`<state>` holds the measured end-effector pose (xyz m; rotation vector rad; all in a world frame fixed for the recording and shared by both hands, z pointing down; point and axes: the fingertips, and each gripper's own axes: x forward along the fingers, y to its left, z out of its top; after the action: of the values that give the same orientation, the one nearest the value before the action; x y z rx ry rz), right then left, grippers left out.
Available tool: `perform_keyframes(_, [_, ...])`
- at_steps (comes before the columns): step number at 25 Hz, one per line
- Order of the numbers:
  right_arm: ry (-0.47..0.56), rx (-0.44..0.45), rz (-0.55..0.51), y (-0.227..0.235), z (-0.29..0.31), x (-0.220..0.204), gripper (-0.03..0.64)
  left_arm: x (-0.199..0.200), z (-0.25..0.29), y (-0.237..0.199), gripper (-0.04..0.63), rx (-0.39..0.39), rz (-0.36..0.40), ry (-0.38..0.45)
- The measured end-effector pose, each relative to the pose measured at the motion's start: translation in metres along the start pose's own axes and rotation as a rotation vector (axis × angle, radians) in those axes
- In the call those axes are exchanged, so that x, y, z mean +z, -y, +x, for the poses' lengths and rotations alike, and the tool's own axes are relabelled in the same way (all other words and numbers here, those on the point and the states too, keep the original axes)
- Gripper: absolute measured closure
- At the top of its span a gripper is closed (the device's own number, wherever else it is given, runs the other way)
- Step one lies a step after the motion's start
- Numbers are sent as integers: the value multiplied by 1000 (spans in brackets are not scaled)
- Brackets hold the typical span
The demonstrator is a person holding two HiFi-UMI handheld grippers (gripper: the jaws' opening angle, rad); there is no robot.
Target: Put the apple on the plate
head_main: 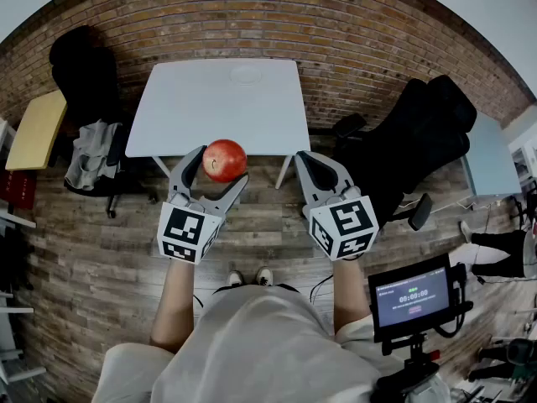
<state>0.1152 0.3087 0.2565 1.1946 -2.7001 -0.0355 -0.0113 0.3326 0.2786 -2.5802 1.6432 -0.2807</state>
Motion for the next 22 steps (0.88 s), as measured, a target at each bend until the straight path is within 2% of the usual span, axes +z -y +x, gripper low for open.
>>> perform_keyframes(7, [27,40,76,12,4,-2,615,0,15,2,209,4,-4,1])
perform_keyframes(22, [20,96,84,54,15,-11,614,0,56,13,209,41,-19,-28])
